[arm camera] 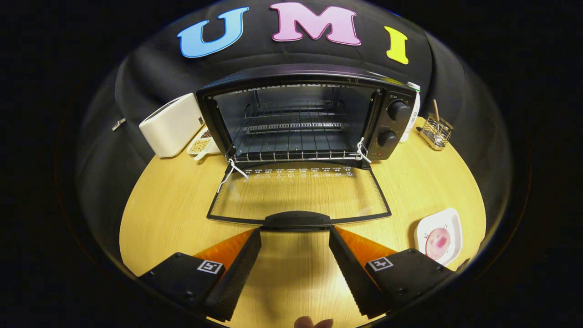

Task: Open the toaster oven, put the food inside, and close the toaster oven door.

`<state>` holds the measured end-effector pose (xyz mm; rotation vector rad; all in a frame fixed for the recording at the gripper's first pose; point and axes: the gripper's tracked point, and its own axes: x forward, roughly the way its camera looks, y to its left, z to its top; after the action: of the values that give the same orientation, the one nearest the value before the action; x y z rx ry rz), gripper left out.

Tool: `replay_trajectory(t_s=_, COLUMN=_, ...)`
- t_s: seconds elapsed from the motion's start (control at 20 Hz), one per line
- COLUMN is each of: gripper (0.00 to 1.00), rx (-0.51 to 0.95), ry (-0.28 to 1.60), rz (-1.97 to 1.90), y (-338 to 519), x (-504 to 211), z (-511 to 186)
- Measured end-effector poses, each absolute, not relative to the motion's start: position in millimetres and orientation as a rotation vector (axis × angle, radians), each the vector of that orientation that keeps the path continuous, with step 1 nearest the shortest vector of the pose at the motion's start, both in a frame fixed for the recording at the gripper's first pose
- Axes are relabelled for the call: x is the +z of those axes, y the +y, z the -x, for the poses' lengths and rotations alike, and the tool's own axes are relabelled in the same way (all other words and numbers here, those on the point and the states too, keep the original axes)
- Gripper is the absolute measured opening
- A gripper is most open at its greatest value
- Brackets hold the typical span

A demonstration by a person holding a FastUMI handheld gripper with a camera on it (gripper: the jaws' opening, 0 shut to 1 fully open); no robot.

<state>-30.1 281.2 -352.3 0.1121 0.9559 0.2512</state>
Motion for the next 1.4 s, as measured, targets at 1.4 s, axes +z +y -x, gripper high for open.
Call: replay_trajectory(t_s=1.4, gripper=0.89, rx=0.315, ry=1.574, rz=-0.108, y=-62.6, x=-419.4, z=33.6)
